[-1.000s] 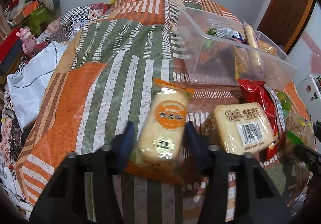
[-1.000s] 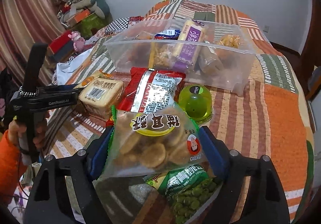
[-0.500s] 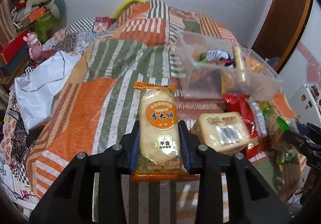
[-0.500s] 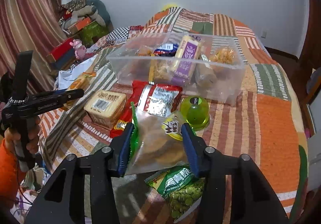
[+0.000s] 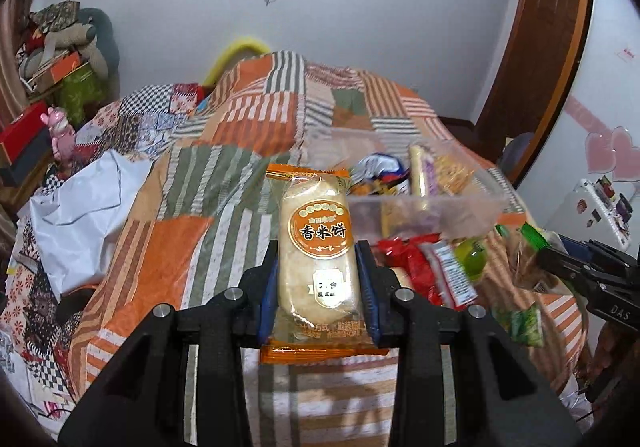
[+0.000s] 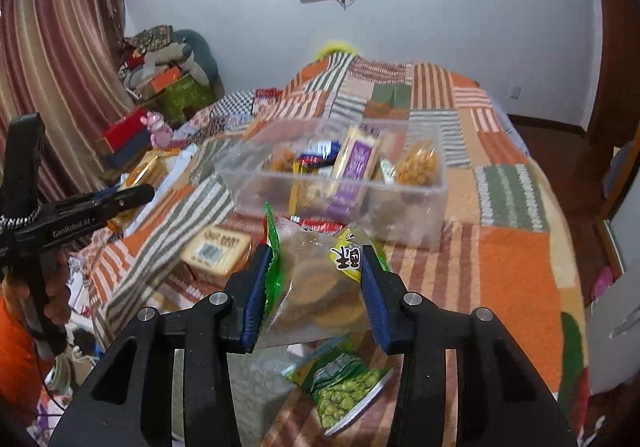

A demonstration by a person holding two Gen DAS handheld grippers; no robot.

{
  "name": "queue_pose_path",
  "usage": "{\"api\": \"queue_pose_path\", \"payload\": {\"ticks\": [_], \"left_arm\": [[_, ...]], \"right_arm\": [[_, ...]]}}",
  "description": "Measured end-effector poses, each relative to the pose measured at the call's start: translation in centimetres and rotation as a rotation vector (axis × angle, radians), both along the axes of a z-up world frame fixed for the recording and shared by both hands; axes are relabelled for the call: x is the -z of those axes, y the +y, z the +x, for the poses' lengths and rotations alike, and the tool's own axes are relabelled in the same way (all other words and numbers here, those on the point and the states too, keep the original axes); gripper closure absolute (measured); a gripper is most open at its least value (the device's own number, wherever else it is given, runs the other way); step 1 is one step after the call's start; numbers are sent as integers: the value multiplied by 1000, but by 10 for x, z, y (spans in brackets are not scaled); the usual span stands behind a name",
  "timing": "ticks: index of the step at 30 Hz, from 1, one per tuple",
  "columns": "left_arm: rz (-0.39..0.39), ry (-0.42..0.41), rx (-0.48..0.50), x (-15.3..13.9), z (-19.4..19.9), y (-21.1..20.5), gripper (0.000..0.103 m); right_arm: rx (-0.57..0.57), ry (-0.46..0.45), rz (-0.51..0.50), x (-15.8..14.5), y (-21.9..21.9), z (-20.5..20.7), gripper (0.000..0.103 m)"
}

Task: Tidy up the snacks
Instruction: 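Carry both snacks into the clear box and open both tools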

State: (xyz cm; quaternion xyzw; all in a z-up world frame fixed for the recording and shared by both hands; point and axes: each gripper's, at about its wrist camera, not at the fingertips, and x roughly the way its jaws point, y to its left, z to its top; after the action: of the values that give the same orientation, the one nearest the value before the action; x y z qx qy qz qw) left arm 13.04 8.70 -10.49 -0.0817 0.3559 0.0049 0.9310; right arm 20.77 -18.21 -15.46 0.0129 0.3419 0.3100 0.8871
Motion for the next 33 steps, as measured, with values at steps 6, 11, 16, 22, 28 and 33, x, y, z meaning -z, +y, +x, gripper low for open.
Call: {"api": "queue_pose_path", "payload": {"ticks": [6,11,16,22,28,33], "left_arm": [[-10,-31,25,-14,7,-10,68],[-25,-48,41,-22,19,-18,68],[-22,-54,60,-27,40,-27,68],[-31,-42,80,-22,66,-36,68],[-41,-5,104,-8,95,-49,68],[-81,42,132,6,120,-55,68]], "right_arm": [[21,-65,26,-22,-7,5,63],[46,-118,47,-36,-10,21,63],[68,-139,64,-41,-12,39,63],[74,-140,62,-38,-10,60,63],[69,-122,59,-29,-3,78,63],[56,-90,49,-18,5,90,63]]}}
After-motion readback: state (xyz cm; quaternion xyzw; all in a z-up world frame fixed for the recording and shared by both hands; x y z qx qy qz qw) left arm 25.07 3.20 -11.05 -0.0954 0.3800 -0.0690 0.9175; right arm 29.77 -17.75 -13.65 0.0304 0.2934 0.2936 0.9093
